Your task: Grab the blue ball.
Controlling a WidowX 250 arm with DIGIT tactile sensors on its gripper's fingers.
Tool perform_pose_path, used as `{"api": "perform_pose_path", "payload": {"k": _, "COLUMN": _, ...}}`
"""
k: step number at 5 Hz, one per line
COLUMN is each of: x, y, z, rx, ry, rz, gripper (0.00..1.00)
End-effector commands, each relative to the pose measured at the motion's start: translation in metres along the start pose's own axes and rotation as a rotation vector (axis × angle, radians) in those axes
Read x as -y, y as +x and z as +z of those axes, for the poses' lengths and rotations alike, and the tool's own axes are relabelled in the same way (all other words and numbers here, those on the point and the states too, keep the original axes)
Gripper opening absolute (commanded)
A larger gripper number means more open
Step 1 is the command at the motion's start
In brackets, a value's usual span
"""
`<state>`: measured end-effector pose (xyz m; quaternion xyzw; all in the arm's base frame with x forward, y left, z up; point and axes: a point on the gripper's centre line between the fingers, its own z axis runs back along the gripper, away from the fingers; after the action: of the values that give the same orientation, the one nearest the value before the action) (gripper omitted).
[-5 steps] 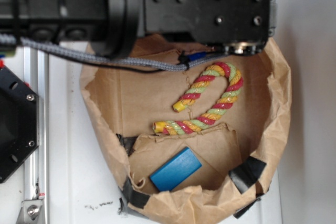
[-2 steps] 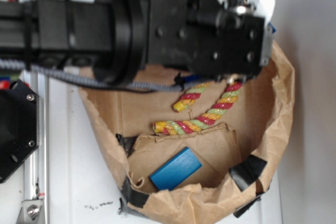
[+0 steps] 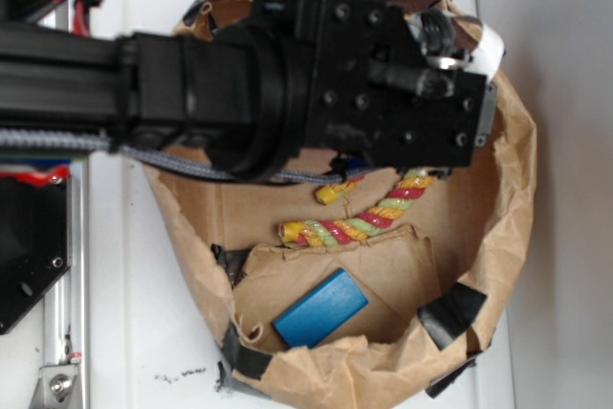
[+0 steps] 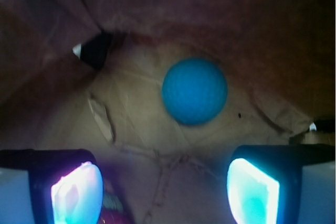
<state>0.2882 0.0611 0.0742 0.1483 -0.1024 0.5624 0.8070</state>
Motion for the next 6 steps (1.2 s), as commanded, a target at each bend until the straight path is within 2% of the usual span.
{"api": "perform_pose_path", "payload": {"k": 1, "x": -0.015, "y": 0.004, "z": 0.012, "rx": 0.053, "ry": -0.033, "rz": 0.017, "gripper": 1.0}}
{"api": "perform_pose_path", "payload": {"k": 2, "x": -0.02, "y": 0.004, "z": 0.015, "rx": 0.059, "ry": -0.017, "rz": 0.03, "gripper": 1.0}}
{"api": "perform_pose_path", "payload": {"k": 3, "x": -0.026, "y": 0.005, "z": 0.009, "rx": 0.093, "ry": 0.01, "rz": 0.058, "gripper": 1.0}}
{"api": "perform_pose_path", "payload": {"k": 6, "x": -0.037, "y": 0.022, "z": -0.005, "rx": 0.128, "ry": -0.006, "rz": 0.124, "gripper": 1.0}}
